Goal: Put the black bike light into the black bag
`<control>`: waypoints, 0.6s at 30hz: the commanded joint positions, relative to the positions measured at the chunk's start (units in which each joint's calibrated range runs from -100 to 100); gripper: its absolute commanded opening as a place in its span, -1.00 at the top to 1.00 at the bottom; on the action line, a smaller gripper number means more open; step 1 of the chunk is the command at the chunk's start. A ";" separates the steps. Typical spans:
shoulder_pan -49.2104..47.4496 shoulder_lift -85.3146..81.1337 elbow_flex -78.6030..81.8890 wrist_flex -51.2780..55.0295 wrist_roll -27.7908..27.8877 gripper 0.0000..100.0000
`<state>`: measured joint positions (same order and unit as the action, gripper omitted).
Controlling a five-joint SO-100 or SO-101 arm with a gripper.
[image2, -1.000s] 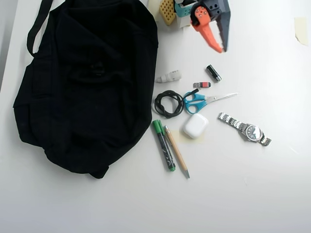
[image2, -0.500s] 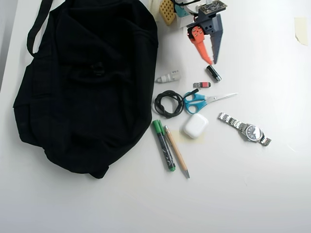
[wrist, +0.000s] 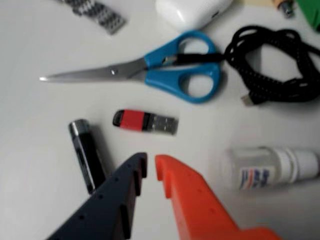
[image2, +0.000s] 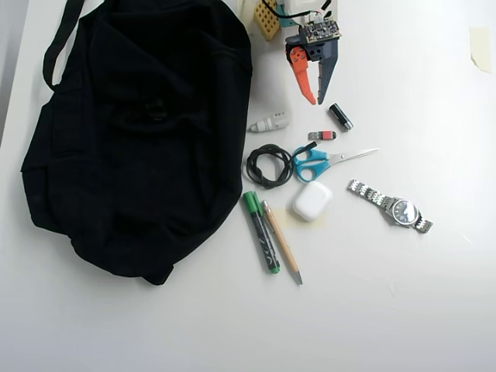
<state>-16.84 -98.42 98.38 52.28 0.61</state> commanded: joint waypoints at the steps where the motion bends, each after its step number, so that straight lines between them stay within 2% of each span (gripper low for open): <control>1: -0.06 -1.17 0.90 1.04 0.12 0.96; 18: 0.16 -1.17 0.90 1.47 0.18 0.96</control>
<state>-16.48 -98.42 98.38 53.56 0.61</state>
